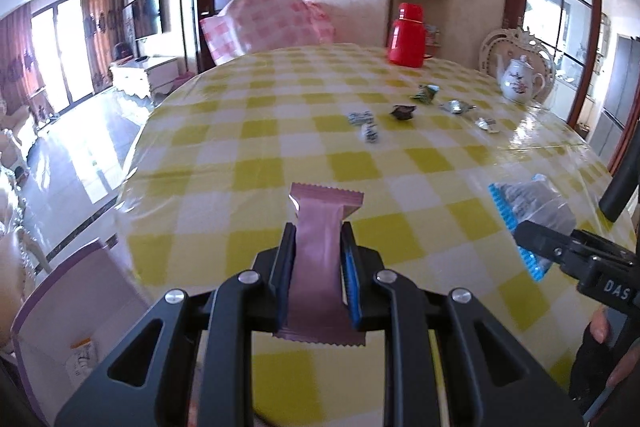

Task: Organize snacks
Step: 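Lift the pink bar and blue-and-white bag and carry them toward the box, then open both tools over the purple-rimmed box to drop the bar and bag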

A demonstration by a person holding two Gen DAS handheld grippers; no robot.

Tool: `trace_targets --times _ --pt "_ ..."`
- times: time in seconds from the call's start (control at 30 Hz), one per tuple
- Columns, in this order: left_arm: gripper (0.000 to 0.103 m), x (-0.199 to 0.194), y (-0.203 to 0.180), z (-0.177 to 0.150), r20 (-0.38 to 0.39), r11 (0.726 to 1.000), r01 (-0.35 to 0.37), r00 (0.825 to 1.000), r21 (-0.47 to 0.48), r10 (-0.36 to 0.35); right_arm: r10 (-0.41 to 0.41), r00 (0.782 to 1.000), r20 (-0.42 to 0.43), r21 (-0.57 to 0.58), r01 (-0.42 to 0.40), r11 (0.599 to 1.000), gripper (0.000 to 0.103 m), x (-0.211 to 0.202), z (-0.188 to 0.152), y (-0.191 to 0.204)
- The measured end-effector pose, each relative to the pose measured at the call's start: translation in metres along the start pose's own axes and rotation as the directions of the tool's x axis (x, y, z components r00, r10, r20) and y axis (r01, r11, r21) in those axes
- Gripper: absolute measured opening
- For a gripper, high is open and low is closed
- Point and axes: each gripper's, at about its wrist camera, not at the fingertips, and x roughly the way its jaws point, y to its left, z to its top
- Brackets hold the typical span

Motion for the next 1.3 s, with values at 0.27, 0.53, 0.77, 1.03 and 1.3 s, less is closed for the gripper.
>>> trace_targets --times 0.27,0.53,0.77,1.03,1.3 --pt "0.022 -0.012 0.045 -0.016 -0.011 0.999 -0.045 0.999 -0.03 0.045 0.058 0.998 -0.035 -0.099 -0.061 0.993 0.057 0.009 -0.008 0.053" --pt "0.022 -0.024 0.093 -0.022 -0.022 0.992 -0.116 0.993 -0.059 0.115 0.141 0.986 -0.088 -0.228 -0.158 0.961 0.057 0.019 -0.023 0.113" --pt "0.059 -0.033 0.133 -0.024 -0.027 0.983 0.0 1.0 -0.183 -0.005 0.117 0.991 -0.065 -0.274 -0.131 0.953 0.057 0.018 -0.025 0.123" --pt "0.053 -0.004 0.077 -0.044 -0.207 0.992 0.104 0.974 0.076 -0.086 0.1 0.994 -0.044 -0.22 -0.107 0.97 0.057 0.014 -0.015 0.101" --pt "0.021 -0.004 0.074 -0.047 -0.187 0.991 0.077 0.981 0.105 -0.056 0.109 0.993 -0.042 -0.216 -0.115 0.97 0.057 0.008 -0.016 0.099"
